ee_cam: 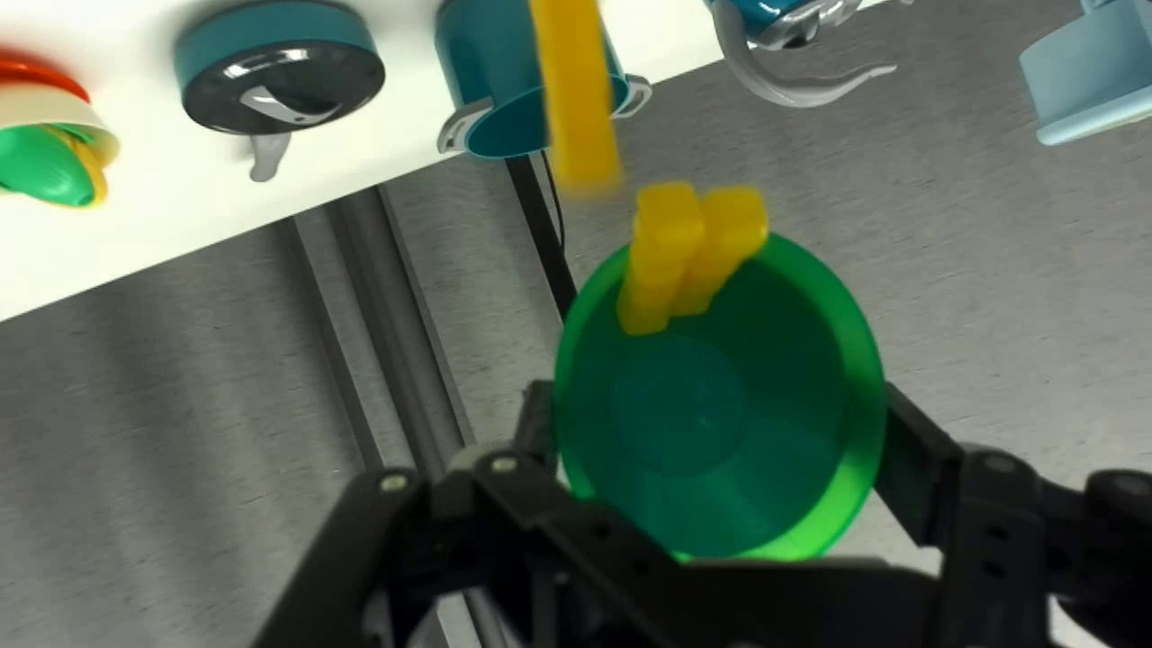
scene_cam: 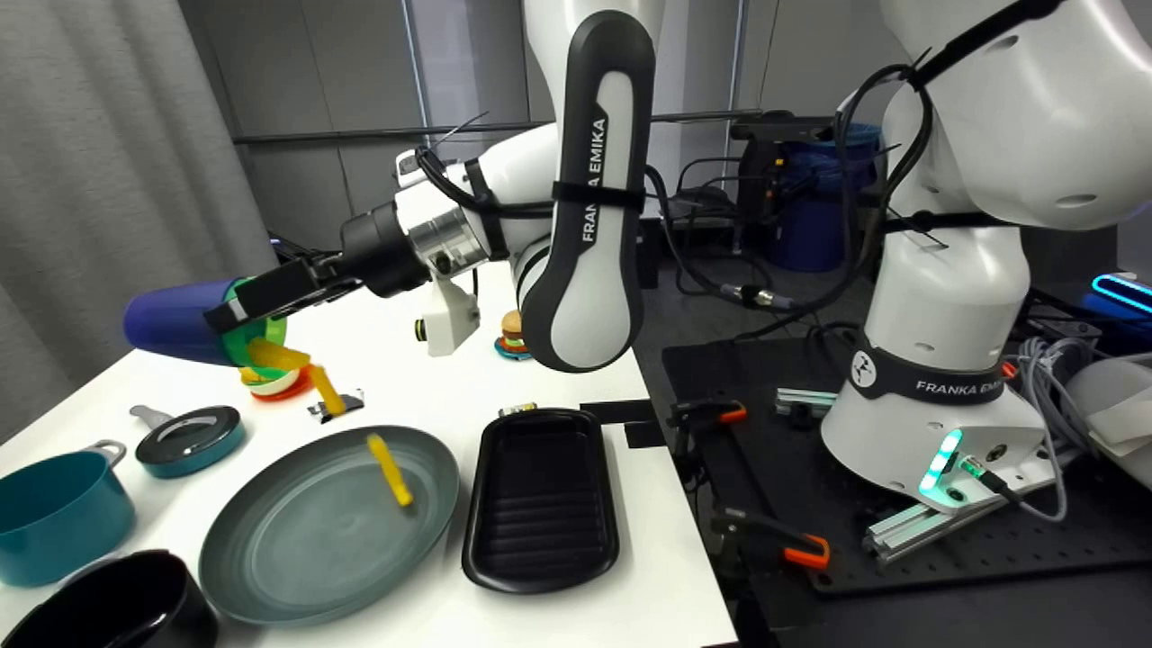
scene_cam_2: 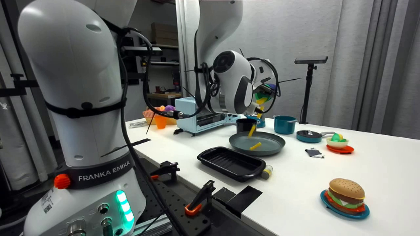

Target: Pour the chips from the blue cup onto the gray plate

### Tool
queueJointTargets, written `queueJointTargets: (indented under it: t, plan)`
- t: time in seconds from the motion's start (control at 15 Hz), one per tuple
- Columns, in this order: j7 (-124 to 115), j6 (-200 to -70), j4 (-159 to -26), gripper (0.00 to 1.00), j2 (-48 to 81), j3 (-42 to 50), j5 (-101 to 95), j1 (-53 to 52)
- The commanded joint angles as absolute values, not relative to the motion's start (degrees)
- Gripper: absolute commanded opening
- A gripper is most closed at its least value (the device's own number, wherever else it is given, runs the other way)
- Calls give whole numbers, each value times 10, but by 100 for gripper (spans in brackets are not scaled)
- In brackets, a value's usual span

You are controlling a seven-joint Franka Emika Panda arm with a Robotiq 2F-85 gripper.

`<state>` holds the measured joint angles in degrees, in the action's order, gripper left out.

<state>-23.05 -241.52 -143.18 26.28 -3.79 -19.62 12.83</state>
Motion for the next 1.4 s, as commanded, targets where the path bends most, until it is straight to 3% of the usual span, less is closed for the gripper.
queueJointTargets:
  t: [0.0, 0.53, 1.33]
  plan:
    - [-221, -2428, -1410, 57, 268, -88, -236, 191]
    - [-165, -2427, -1408, 57, 284, -153, -215, 258]
    - [15, -2428, -1424, 57, 257, -146, -41, 228]
